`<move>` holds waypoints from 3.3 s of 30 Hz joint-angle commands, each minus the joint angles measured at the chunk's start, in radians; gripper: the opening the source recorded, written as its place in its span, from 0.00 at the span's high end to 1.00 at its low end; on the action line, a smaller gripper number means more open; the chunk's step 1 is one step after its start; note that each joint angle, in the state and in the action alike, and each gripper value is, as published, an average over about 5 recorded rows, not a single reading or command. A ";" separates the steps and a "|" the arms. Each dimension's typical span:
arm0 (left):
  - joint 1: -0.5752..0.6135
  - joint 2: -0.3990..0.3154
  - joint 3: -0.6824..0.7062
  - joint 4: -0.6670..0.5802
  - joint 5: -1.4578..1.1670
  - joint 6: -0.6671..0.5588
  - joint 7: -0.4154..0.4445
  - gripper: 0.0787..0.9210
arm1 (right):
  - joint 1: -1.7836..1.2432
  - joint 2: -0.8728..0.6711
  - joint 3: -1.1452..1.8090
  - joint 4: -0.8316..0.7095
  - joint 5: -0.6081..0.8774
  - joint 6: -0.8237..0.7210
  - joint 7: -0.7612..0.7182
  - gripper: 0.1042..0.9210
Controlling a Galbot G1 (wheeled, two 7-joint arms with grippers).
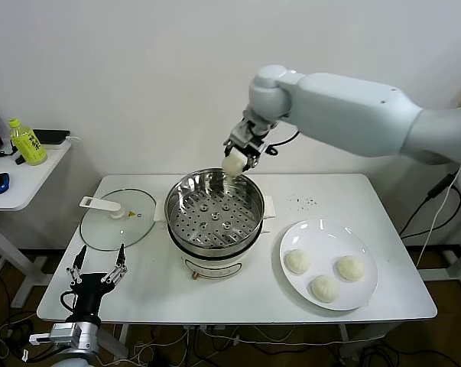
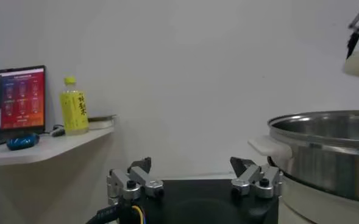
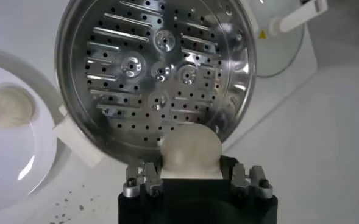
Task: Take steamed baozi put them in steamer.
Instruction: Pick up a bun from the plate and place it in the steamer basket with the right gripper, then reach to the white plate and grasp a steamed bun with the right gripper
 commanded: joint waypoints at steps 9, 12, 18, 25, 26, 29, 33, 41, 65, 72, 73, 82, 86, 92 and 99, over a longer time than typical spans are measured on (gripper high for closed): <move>-0.001 0.000 -0.002 0.004 -0.017 0.000 -0.001 0.12 | -0.143 0.131 0.001 -0.177 -0.126 0.066 0.004 0.34; -0.002 -0.001 -0.001 0.006 -0.016 0.000 -0.001 0.12 | -0.161 0.148 0.010 -0.208 -0.150 0.076 0.004 0.34; -0.002 -0.003 0.001 0.007 -0.015 0.000 -0.001 0.12 | -0.195 0.184 0.045 -0.263 -0.197 0.100 0.008 0.34; -0.003 -0.005 0.002 0.005 -0.015 0.001 -0.001 0.12 | -0.210 0.216 0.064 -0.308 -0.230 0.121 0.012 0.34; -0.003 -0.005 0.002 0.005 -0.015 0.001 -0.001 0.12 | -0.212 0.217 0.064 -0.309 -0.230 0.121 0.011 0.34; -0.005 -0.005 0.002 0.006 -0.015 0.001 -0.001 0.12 | -0.216 0.221 0.067 -0.310 -0.230 0.120 0.011 0.34; -0.008 -0.004 0.001 0.007 -0.014 0.002 -0.001 0.12 | -0.223 0.225 0.071 -0.308 -0.232 0.120 0.012 0.34; -0.008 -0.001 -0.005 0.008 -0.017 0.001 -0.001 0.12 | -0.236 0.225 0.081 -0.308 -0.249 0.125 0.013 0.32; 0.003 -0.003 -0.007 -0.002 -0.018 0.002 -0.001 0.12 | -0.056 0.046 0.074 -0.062 -0.039 0.104 -0.061 0.12; 0.003 -0.014 0.001 -0.016 -0.002 0.010 -0.002 0.12 | 0.079 -0.111 0.013 0.001 0.220 -0.001 -0.101 0.12; 0.003 -0.016 0.003 -0.019 0.001 0.011 -0.002 0.12 | 0.094 -0.143 0.003 0.024 0.260 -0.026 -0.104 0.12; 0.009 -0.017 0.009 -0.022 0.016 0.011 -0.003 0.12 | 0.152 -0.406 -0.080 0.196 0.435 -0.200 -0.092 0.12; 0.014 -0.019 0.010 -0.031 0.019 0.011 -0.004 0.12 | 0.172 -0.499 -0.147 0.230 0.425 -0.209 -0.087 0.12; 0.029 -0.024 0.014 -0.042 0.017 0.004 -0.003 0.12 | 0.127 -0.586 -0.171 0.269 0.378 -0.240 -0.072 0.12; 0.044 -0.030 0.015 -0.072 0.004 -0.001 -0.005 0.12 | -0.043 -0.633 -0.116 0.253 0.332 -0.308 -0.039 0.12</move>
